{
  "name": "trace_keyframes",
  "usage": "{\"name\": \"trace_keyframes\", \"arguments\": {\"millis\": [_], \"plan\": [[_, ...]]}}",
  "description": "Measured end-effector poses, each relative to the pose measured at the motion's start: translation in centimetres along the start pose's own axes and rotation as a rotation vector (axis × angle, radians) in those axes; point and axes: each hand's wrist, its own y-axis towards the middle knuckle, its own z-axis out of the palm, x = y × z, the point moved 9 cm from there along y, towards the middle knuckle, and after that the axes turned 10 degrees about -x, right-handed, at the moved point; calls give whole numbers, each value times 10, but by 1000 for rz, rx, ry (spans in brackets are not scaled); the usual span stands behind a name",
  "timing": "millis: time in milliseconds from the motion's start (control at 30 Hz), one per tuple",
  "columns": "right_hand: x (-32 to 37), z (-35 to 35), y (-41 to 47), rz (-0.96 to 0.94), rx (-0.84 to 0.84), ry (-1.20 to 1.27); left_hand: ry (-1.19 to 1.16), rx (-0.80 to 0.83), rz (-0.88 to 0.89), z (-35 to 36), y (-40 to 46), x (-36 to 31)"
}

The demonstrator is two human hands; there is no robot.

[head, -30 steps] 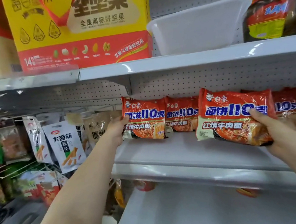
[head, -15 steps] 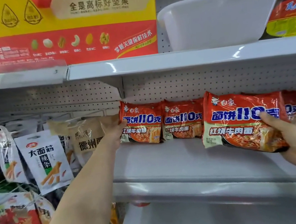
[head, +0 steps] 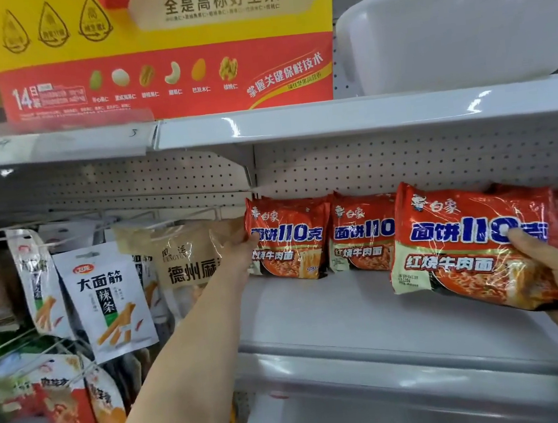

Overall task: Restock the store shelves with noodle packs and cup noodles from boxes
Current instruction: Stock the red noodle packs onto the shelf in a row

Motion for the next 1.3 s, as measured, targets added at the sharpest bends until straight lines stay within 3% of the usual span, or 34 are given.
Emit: {"name": "trace_keyframes", "arguments": {"millis": [300,500,567,667,733,800,1067,1300], "plan": [[-4,22,-5,-21,7,18,-14,-82,26,-12,-18,-16],[-3,43,-16,-1,35,32,436,-422,225,-36,27,-25],[-6,45,-17,12,47,44,431,-340,310,-4,-33,-66],[-15,50,-20,41,56,30,304,4,344,65,-122,-90],[-20,52,-23,45,72,26,227,206,229,102,-162,-77],[-25,57,-23,48,96,38,118,300,97,123,-184,-59],[-21,54,-33,-12,63,10,-223,195,-87,130,-200,-37],[-29,45,-23,-27,-31,89,-318,98,-133,120,-191,-33]]}}
